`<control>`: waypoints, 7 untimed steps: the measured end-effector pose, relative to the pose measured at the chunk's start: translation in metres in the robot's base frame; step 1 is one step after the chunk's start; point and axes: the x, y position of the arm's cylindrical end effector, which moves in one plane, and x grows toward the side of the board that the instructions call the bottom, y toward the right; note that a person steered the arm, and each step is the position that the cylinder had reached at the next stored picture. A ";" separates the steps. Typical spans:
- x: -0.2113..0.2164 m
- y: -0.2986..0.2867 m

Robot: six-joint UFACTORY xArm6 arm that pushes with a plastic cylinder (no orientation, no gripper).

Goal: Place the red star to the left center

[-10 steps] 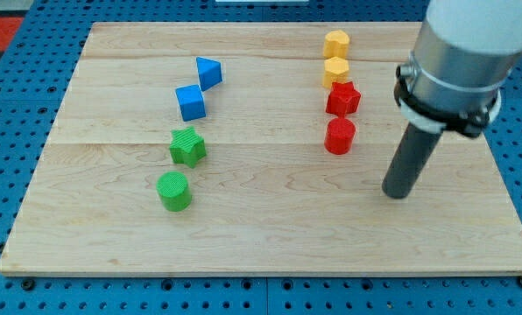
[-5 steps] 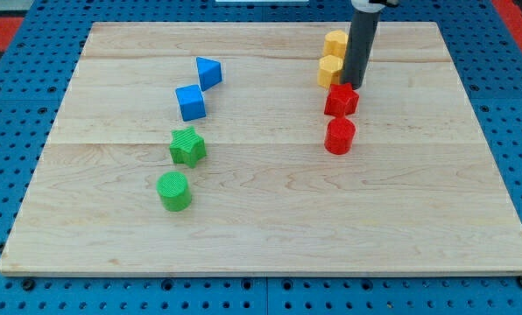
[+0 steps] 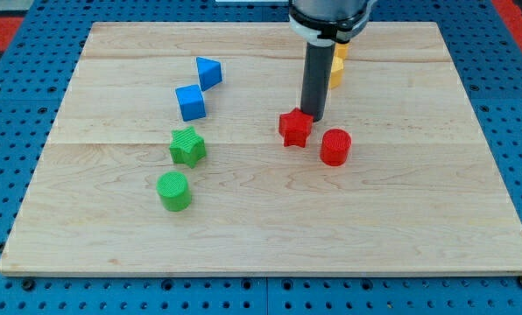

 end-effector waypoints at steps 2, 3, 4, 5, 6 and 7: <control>0.022 -0.054; -0.003 -0.106; -0.017 -0.087; -0.019 -0.128; -0.013 -0.183; -0.003 -0.232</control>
